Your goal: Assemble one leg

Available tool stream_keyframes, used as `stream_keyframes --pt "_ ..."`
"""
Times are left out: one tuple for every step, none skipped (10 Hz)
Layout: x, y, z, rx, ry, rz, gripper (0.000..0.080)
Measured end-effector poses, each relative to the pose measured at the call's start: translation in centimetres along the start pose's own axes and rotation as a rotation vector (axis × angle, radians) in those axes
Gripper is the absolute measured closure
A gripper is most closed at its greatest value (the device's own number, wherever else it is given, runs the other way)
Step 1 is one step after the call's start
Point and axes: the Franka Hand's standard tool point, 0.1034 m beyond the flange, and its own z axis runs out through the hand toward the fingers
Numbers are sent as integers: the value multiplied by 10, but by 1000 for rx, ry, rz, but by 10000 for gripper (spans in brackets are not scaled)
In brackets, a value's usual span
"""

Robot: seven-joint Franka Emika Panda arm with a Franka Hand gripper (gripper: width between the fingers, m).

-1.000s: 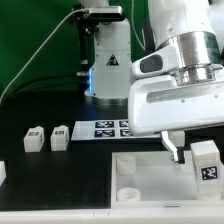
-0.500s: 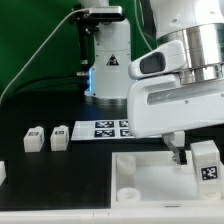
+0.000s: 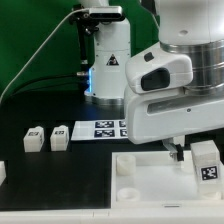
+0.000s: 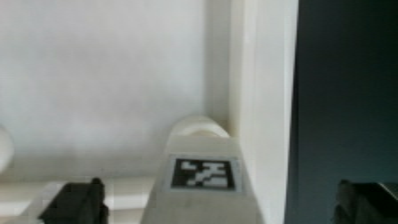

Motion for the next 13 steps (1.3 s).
stream_keyframes --pt "3 -1 -1 -4 26 2 150" --pt "2 -1 -1 -4 23 3 150" --pt "2 -1 0 -4 23 3 250" --pt "2 -1 0 -4 23 3 250" --pt "2 -1 0 -4 23 6 451" --pt "2 -1 0 -3 23 47 509" --pt "2 -1 0 -3 23 48 509" --pt "2 -1 0 -2 26 63 509" --pt "2 0 1 11 69 302 508" --pt "-1 0 1 31 117 511 508" --pt "-4 1 2 56 155 698 508" --pt "-3 4 2 113 175 915 508" --pt "-3 7 2 171 174 1071 508"
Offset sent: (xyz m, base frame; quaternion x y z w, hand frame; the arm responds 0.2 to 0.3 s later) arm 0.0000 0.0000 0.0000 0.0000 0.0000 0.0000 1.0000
